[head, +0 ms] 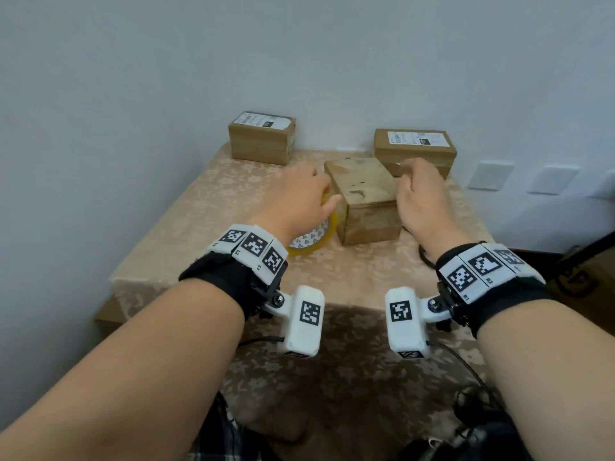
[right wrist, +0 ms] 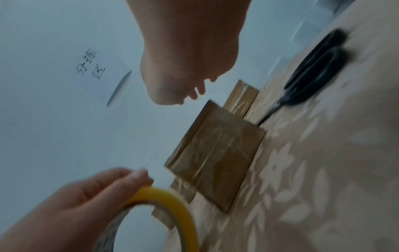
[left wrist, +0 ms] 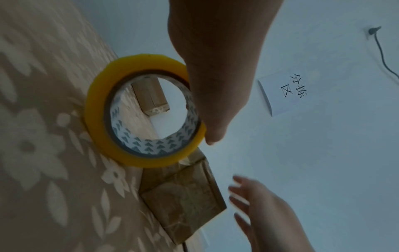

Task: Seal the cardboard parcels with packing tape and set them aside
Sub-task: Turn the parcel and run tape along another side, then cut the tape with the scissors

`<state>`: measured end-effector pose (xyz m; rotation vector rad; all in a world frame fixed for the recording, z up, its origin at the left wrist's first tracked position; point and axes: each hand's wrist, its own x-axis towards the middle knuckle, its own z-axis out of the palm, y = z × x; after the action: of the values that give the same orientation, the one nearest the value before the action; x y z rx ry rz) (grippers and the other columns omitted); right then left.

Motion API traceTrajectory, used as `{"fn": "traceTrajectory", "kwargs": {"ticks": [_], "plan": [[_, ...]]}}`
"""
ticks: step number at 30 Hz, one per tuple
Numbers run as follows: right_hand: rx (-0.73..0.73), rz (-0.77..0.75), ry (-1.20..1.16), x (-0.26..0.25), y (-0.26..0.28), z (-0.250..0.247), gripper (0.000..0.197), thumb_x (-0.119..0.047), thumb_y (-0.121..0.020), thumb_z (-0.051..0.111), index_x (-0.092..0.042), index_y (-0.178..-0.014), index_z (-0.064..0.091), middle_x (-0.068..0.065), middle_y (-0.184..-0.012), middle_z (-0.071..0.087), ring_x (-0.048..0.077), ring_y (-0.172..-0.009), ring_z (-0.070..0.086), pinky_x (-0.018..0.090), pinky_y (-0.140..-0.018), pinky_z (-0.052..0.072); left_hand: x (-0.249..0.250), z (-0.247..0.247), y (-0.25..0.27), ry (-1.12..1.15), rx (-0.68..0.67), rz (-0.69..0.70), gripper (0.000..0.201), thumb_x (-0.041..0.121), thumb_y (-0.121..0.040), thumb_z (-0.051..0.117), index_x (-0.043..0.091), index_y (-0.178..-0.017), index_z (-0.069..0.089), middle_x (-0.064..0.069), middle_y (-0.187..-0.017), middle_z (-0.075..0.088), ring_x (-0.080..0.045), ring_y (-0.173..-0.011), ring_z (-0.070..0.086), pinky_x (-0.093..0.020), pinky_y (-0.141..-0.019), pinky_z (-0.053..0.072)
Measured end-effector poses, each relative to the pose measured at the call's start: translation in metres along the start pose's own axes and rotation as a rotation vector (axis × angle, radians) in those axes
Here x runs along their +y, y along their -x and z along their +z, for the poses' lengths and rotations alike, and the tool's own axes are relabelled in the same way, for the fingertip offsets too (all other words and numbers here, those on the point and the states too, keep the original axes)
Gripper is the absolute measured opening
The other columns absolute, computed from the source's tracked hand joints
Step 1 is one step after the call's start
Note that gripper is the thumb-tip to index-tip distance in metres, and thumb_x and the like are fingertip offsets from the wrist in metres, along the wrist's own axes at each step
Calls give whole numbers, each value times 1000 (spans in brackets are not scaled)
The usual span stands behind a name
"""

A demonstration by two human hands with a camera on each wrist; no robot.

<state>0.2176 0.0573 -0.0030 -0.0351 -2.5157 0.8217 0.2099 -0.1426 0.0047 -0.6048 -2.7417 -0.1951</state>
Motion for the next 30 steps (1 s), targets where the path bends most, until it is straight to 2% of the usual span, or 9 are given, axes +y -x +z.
{"fn": "traceTrajectory", "kwargs": {"ticks": [2,4,8,13,17,21,25,28,30], "plan": [[-76,158,112,13,4,-12,20,-9,-95,41,-7,-110,55,9,-108,55,26,-96,51,35,-82,42,4,-1,-2,8,8,-15,35,44,-96,40,17,-100,61,-2,-98,55,-20,-91,49,-31,-75,36],[-315,224,374,28,9,-16,14,-4,-93,45,-4,-98,58,14,-101,60,29,-87,53,32,-74,41,7,-3,-2,5,8,-24,33,42,-96,40,16,-100,61,-3,-99,56,-22,-93,50,-32,-77,37],[-586,255,626,45,17,-13,21,-11,-94,50,0,-107,61,17,-102,64,32,-87,58,29,-69,43,9,-5,-3,6,-19,-44,33,40,-96,41,16,-103,62,-4,-102,57,-22,-95,50,-29,-74,34],[-542,198,611,42,20,-17,13,-11,-91,53,-3,-101,56,15,-96,62,31,-82,54,29,-68,40,10,-10,-1,24,-111,-53,37,46,-94,44,19,-109,63,-5,-103,53,-23,-98,50,-31,-75,37],[-337,180,545,30,9,-33,15,-10,-86,59,-8,-77,46,8,-76,54,25,-67,49,30,-63,36,11,-11,0,-29,-269,-12,43,47,-93,48,30,-133,51,-4,-127,47,-26,-117,44,-41,-95,39],[-103,134,390,8,3,-53,21,-20,-90,59,-10,-106,49,8,-93,56,30,-85,51,36,-72,43,16,-10,-3,-43,-258,-1,43,42,-96,45,30,-137,46,-4,-136,44,-26,-123,42,-41,-99,37],[-151,139,79,-14,6,-37,34,-23,-90,63,-15,-122,53,0,-102,59,21,-93,54,35,-85,45,18,-4,-7,-48,-214,-13,41,42,-97,43,33,-136,46,-3,-133,45,-26,-123,39,-41,-100,32],[-164,137,44,-21,6,-14,37,-22,-90,63,-16,-125,54,6,-119,61,27,-110,56,45,-94,45,20,-1,-13,-20,-212,-11,40,42,-97,44,33,-136,47,-3,-132,45,-26,-122,38,-41,-100,33],[-162,125,42,-26,4,-5,41,-23,-90,62,-15,-128,53,8,-123,59,28,-113,54,43,-94,45,19,-1,-16,4,-216,-9,41,42,-96,46,32,-136,47,-4,-130,46,-26,-121,39,-41,-99,35]]}}
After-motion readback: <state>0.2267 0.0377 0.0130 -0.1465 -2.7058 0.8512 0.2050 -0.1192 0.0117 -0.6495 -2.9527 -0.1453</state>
